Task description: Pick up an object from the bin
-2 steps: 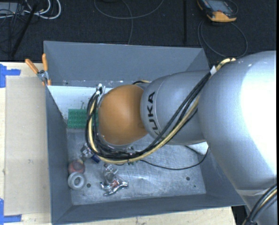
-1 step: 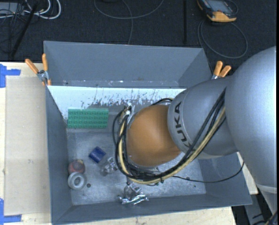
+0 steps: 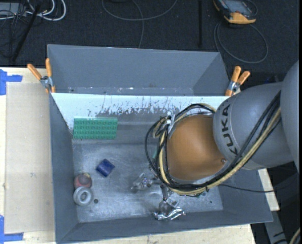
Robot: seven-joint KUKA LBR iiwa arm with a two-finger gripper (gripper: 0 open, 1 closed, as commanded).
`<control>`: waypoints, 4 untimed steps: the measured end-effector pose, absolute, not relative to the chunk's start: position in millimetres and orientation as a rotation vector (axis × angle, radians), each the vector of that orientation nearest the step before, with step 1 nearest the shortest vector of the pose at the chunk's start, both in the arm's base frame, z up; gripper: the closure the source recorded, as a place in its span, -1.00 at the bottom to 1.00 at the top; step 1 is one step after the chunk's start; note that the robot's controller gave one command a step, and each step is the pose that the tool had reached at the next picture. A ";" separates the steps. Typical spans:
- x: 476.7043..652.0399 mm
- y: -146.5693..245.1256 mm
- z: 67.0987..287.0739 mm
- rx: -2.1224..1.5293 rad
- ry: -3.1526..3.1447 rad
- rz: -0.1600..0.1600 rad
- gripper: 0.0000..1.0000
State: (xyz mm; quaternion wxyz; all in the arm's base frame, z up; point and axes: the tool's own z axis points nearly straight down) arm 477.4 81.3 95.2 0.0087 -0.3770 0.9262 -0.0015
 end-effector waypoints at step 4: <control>477.9 8.3 72.7 -1.374 2.806 -0.005 -1.00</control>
Offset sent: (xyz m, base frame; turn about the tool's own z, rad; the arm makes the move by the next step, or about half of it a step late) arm 0.0040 -0.0472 -0.0252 -0.0816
